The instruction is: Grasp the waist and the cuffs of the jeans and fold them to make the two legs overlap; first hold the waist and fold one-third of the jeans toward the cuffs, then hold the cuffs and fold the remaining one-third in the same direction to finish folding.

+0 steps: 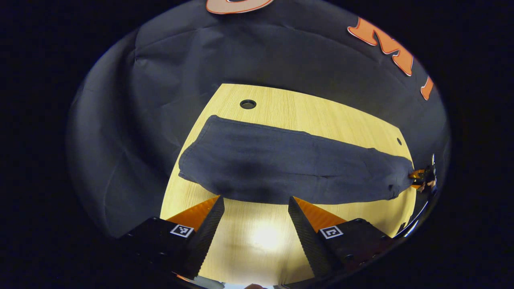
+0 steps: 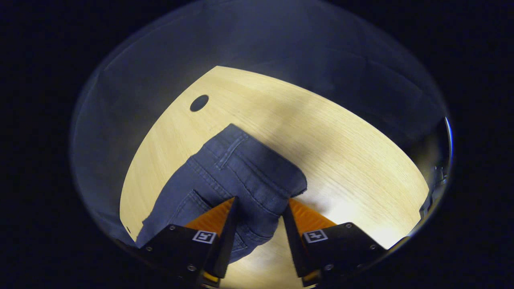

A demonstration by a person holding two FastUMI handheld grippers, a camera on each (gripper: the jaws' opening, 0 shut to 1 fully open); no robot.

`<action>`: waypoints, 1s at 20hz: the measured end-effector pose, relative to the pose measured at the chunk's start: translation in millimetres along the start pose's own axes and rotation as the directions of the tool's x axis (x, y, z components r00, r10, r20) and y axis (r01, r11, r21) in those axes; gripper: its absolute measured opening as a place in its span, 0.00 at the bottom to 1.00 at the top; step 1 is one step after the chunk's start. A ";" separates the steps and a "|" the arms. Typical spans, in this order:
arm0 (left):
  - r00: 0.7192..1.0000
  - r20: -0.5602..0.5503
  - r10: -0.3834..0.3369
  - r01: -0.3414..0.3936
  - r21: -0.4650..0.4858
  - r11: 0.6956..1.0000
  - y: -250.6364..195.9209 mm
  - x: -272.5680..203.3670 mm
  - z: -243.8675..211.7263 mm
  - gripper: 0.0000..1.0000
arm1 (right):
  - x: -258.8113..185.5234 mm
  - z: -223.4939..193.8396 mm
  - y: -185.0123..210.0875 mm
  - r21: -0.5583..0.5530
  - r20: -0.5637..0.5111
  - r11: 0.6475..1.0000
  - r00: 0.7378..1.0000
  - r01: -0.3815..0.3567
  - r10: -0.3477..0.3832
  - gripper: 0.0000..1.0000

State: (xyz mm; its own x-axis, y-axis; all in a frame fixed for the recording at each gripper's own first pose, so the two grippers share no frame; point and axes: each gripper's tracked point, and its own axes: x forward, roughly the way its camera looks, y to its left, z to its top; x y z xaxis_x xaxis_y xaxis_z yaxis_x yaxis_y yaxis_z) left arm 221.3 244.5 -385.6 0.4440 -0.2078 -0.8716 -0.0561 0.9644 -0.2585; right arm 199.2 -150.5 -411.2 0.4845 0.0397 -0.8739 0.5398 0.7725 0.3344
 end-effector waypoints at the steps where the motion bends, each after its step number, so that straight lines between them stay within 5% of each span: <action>1: 1.000 0.000 0.001 -0.001 -0.010 1.000 -0.8 -1.0 -0.9 0.98 | -3.3 1.5 1.7 0.037 0.008 0.999 1.000 -0.009 0.008 0.50; 2: 1.000 0.004 0.000 0.000 -0.012 1.000 -1.8 -1.1 -0.5 0.98 | -6.4 0.7 1.6 0.032 0.012 0.999 1.000 -0.015 0.015 0.36; 4: 1.000 0.009 0.000 0.000 -0.001 1.000 -1.4 0.5 0.7 0.99 | -13.4 6.5 1.9 -0.025 0.081 1.000 0.997 -0.003 0.005 0.35; 6: 1.000 0.015 0.002 -0.002 0.007 1.000 -2.7 1.3 2.6 0.99 | -8.3 8.9 9.0 -0.041 0.118 0.999 0.993 0.013 -0.008 0.14; 13: 1.000 0.014 -0.007 0.007 -0.006 1.000 -4.5 2.4 4.8 0.99 | -73.0 22.2 35.8 -0.111 0.238 0.987 0.961 -0.119 0.143 0.14; 20: 0.999 0.034 -0.005 0.005 -0.013 1.000 -4.1 1.7 4.9 0.99 | -175.3 46.3 81.8 -0.329 0.298 0.916 0.895 -0.229 0.331 0.14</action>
State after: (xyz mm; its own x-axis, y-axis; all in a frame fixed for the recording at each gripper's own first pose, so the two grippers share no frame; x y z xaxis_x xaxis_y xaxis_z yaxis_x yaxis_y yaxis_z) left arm 226.7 241.0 -384.0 0.4740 -0.2067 -0.8559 -0.0659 0.9610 -0.2686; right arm 190.3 -123.6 -214.3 0.8176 0.1020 -0.5667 0.1575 0.9070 0.3905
